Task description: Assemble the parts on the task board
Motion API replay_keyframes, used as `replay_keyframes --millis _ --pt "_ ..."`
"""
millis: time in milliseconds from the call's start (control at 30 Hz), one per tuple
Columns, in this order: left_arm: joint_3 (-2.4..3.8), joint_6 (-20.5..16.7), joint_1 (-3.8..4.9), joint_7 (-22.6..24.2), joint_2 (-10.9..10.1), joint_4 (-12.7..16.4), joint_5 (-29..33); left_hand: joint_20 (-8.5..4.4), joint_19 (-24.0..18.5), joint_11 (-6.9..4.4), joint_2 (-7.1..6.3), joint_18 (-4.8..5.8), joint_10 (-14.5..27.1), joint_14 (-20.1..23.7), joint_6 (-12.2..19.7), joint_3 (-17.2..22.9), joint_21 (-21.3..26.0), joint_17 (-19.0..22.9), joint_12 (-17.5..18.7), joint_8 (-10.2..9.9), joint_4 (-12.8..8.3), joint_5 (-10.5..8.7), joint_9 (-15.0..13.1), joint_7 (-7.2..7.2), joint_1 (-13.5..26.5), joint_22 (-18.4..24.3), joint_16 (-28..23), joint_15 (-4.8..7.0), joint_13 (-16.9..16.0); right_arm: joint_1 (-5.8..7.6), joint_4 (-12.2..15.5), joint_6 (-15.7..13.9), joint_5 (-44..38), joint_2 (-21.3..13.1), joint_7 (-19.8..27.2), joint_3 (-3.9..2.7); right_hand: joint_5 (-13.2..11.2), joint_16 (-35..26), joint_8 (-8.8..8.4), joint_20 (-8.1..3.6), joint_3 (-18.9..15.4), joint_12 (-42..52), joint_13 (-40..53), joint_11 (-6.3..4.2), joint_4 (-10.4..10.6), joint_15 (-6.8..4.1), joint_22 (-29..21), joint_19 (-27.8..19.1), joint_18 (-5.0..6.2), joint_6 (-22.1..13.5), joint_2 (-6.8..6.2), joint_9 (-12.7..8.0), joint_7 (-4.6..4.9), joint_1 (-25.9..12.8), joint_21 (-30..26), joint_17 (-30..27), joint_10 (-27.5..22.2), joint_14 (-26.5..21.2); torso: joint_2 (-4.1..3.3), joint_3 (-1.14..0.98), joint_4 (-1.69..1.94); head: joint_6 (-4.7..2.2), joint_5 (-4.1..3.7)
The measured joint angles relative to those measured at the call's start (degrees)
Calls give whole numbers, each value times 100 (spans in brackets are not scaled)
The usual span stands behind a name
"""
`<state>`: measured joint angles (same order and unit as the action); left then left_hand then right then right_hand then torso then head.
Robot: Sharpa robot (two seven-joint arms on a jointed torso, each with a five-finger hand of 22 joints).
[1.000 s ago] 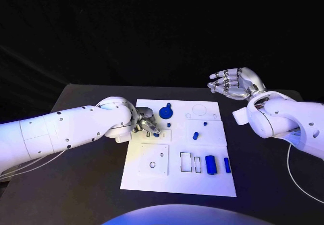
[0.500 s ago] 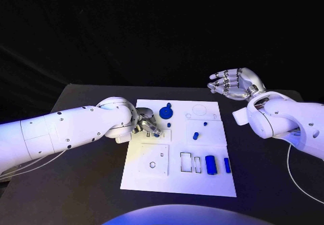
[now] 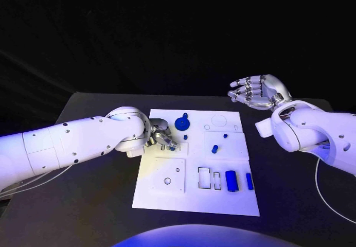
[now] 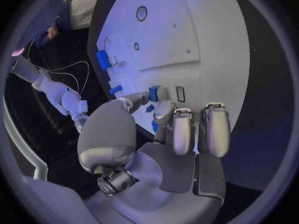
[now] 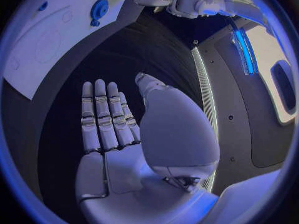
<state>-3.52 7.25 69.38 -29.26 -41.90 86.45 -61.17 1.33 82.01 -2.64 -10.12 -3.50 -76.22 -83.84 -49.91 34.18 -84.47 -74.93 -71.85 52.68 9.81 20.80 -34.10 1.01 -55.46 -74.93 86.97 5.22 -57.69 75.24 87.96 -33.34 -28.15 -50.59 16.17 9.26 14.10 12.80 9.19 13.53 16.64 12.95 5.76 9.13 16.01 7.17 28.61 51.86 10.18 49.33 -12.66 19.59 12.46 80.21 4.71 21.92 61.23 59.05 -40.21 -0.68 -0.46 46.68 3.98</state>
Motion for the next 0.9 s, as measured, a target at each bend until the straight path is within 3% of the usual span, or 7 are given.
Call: replay_keyframes --millis 400,467,567,633,900 --pt "1 3 -1 0 -6 -9 2 -20 21 0 4 -1 0 0 -31 -489 0 1 0 -46 288 -90 3 8 -5 1 0 0 -36 -3 -1 0 1 -3 2 0 0 -22 0 20 -35 0 -17 0 4 0 -28 -20 0 0 8 -5 0 -53 -23 -14 0 0 0 1 -2 -8 0" --pt "5 2 -4 1 -12 1 2 -20 20 0 4 -1 0 0 -31 -611 0 1 0 -57 372 -229 3 8 -5 1 0 0 -45 -4 -1 0 2 -3 2 0 0 -45 0 20 -35 0 -28 12 4 20 -36 -20 0 0 8 -5 0 -53 -23 -19 -12 -20 0 2 -2 -13 0" --pt "12 -1 -10 1 -27 31 2 -20 20 0 4 -1 1 0 -31 -858 0 1 0 -66 608 -670 2 8 -5 1 0 0 -43 -5 -2 0 2 -3 3 0 0 -45 0 20 -35 0 -29 21 4 20 -36 -20 0 0 8 -5 0 -53 -23 -19 -21 -20 -1 2 -2 -17 2" --pt "23 -5 -12 1 -47 57 2 -20 20 0 6 -1 1 0 -50 -961 0 1 0 -66 682 -848 2 28 -3 1 0 0 -43 -5 -3 0 2 -3 3 0 0 -45 0 20 -35 0 -29 21 4 20 -36 -20 0 0 8 -5 0 -53 -23 -19 -21 -20 -1 4 -2 -18 0" --pt "132 -16 -6 0 -130 178 2 -20 20 1 43 -1 1 0 -50 -1054 0 1 0 -66 695 -949 2 29 34 1 0 0 -28 -8 -4 -1 3 -2 5 0 0 -44 0 20 -51 0 -34 21 20 20 -43 -20 0 0 8 -5 0 -52 -23 -24 -21 -20 -2 3 -2 -19 -4"
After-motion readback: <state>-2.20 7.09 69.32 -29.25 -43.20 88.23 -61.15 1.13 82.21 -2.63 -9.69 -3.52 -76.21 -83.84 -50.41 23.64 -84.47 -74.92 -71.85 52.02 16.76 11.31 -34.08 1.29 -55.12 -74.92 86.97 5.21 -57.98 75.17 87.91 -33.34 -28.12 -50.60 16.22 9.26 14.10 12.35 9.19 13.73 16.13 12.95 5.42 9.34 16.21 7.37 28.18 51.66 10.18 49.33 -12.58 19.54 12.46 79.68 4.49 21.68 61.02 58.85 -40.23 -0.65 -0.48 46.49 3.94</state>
